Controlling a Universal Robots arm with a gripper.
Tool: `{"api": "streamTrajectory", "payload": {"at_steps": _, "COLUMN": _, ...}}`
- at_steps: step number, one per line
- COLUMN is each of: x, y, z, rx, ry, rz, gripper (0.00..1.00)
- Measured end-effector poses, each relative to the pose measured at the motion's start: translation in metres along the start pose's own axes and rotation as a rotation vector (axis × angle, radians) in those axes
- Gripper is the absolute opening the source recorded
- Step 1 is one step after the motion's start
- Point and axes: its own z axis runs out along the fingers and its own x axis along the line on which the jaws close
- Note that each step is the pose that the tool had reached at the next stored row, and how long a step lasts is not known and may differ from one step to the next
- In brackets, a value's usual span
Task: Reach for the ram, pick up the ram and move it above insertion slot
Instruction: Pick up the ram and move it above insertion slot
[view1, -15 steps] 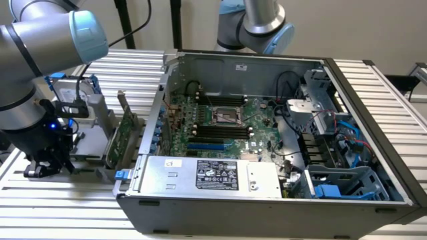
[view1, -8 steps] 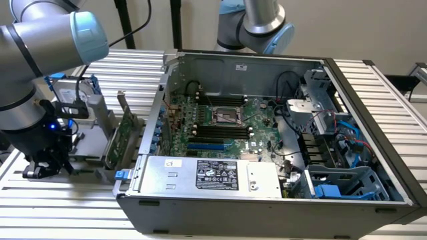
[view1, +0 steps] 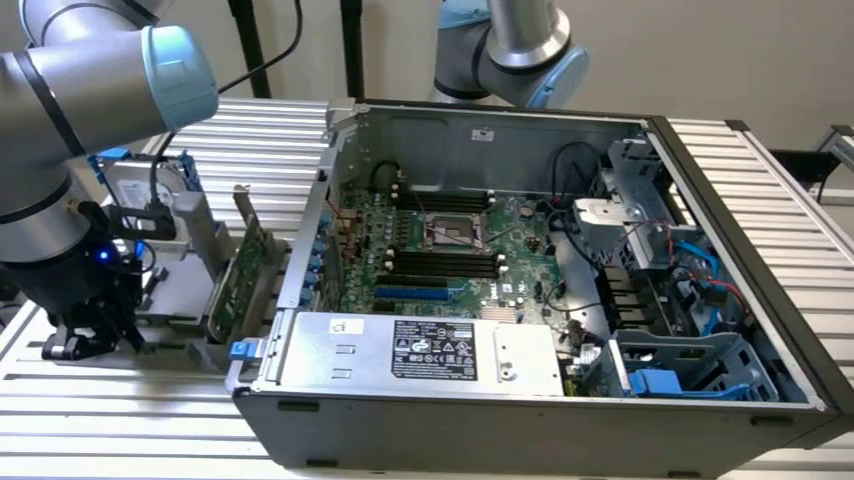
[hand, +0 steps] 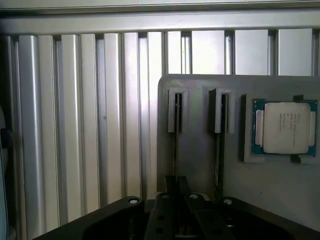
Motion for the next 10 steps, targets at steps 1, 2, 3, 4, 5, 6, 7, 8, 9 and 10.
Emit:
{"api": "streamTrajectory", "payload": {"at_steps": 1, "x": 0.0001, "y": 0.0, "z": 0.0, "rx": -0.0001, "ry": 0.0001, "rz": 0.0, "gripper": 0.13}}
{"api": "streamTrajectory", "payload": {"at_steps": 2, "x": 0.0001, "y": 0.0, "z": 0.0, "rx": -0.0001, "ry": 0.0001, "rz": -0.001, "gripper": 0.13}}
{"api": "streamTrajectory", "payload": {"at_steps": 3, "x": 0.0001, "y": 0.0, "z": 0.0, "rx": 0.0, "ry": 0.0, "rz": -0.002, "gripper": 0.13}}
{"api": "streamTrajectory", "payload": {"at_steps": 4, "x": 0.0001, "y": 0.0, "z": 0.0, "rx": 0.0001, "ry": 0.0, "rz": -0.003, "gripper": 0.13}}
{"api": "streamTrajectory", "payload": {"at_steps": 5, "x": 0.0001, "y": 0.0, "z": -0.0001, "rx": 0.0002, "ry": -0.0001, "rz": -0.004, "gripper": 0.13}}
{"api": "streamTrajectory", "payload": {"at_steps": 6, "x": 0.0001, "y": 0.0, "z": -0.0003, "rx": 0.0004, "ry": -0.0001, "rz": -0.005, "gripper": 0.13}}
{"api": "streamTrajectory", "payload": {"at_steps": 7, "x": 0.0001, "y": 0.0, "z": -0.0009, "rx": 0.0002, "ry": 0.0, "rz": -0.006, "gripper": 0.13}}
{"api": "streamTrajectory", "payload": {"at_steps": 8, "x": 0.0001, "y": 0.0, "z": -0.0018, "rx": 0.0, "ry": 0.0002, "rz": -0.007, "gripper": 0.13}}
{"api": "streamTrajectory", "payload": {"at_steps": 9, "x": 0.0001, "y": -0.0001, "z": -0.0027, "rx": 0.0002, "ry": 0.0, "rz": -0.008, "gripper": 0.13}}
{"api": "streamTrajectory", "payload": {"at_steps": 10, "x": 0.0001, "y": -0.0002, "z": -0.004, "rx": 0.0001, "ry": -0.0002, "rz": -0.009, "gripper": 0.13}}
